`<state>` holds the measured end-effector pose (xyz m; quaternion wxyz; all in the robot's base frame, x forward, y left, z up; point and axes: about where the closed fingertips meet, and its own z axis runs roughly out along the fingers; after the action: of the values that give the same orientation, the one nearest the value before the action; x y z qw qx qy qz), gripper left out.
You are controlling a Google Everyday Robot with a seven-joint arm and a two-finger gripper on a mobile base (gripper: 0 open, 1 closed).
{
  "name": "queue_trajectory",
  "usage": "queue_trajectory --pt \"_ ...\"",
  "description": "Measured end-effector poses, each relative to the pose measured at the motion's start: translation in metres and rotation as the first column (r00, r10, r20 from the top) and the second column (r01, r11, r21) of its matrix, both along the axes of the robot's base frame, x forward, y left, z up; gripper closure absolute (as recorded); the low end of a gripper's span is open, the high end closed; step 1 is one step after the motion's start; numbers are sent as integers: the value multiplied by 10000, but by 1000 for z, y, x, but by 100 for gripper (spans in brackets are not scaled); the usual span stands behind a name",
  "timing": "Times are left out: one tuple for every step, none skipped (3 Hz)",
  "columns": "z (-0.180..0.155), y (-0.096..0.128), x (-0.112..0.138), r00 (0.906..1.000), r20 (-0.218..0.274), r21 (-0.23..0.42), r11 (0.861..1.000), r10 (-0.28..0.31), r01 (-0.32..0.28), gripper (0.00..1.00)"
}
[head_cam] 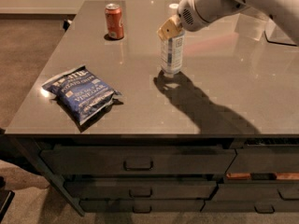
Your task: Move blue plastic bottle near coke can
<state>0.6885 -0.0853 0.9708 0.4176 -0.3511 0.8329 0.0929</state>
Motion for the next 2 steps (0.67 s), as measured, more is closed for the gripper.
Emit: queue_trajectory --pt "0 0 0 10000 0 0 10000 0 0 100" --pt "6 14 19 9998 -188 399 9991 -102 110 100"
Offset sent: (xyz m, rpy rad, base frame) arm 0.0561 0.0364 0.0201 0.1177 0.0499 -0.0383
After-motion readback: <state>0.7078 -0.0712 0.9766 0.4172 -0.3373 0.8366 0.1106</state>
